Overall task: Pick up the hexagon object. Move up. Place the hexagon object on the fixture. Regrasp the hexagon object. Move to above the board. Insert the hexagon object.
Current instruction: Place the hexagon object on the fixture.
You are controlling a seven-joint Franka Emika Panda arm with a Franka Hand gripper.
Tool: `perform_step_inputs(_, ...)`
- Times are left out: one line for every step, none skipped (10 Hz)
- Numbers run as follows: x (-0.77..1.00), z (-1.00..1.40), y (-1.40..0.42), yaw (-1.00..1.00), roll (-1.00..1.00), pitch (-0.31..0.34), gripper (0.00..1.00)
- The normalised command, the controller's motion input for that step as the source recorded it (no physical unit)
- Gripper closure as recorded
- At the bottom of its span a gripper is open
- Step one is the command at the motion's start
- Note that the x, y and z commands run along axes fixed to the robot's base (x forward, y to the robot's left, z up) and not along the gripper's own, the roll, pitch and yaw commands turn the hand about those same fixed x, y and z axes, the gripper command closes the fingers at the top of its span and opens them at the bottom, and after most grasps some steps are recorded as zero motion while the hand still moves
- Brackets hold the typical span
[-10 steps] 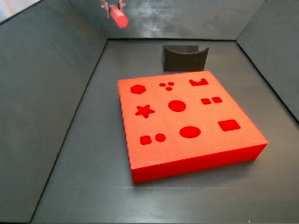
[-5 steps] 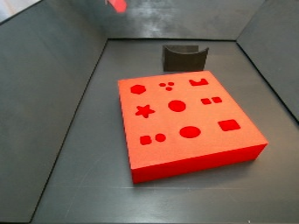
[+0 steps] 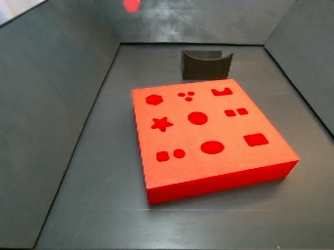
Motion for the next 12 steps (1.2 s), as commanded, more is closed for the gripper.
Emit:
perform_step_inputs(1.00,-0.05,-0.45,-0.68,0.09,0.035,1.00)
perform_step_inputs(1.00,-0.06,-0.42,-0.46,0.08,0.042,1.00)
perform_step_inputs(1.00,-0.06,-0.40,-0.29,0.06,0.048,1.00)
perform_step_inputs(1.00,-0.06,-0.36,-0.15,0.04,0.054,1.00)
perform_step_inputs(1.00,-0.05,-0.34,-0.07,0.03,0.060,1.00)
perform_step_inputs(1.00,-0.05,-0.31,-0.01,0.02,0.068,1.00)
perform_step_inputs(1.00,-0.05,-0.29,0.01,0.01,0.075,1.00)
perform_step_inputs(1.00,-0.05,-0.28,0.01,0.01,0.081,1.00)
perform_step_inputs(1.00,-0.04,-0.25,0.02,0.01,0.093,1.00)
perform_step_inputs(1.00,-0.04,-0.22,0.02,0.00,0.104,1.00)
perform_step_inputs(1.00,-0.04,-0.20,0.02,0.00,0.112,1.00)
perform_step_inputs(1.00,0.10,0.46,0.17,-1.00,0.114,1.00)
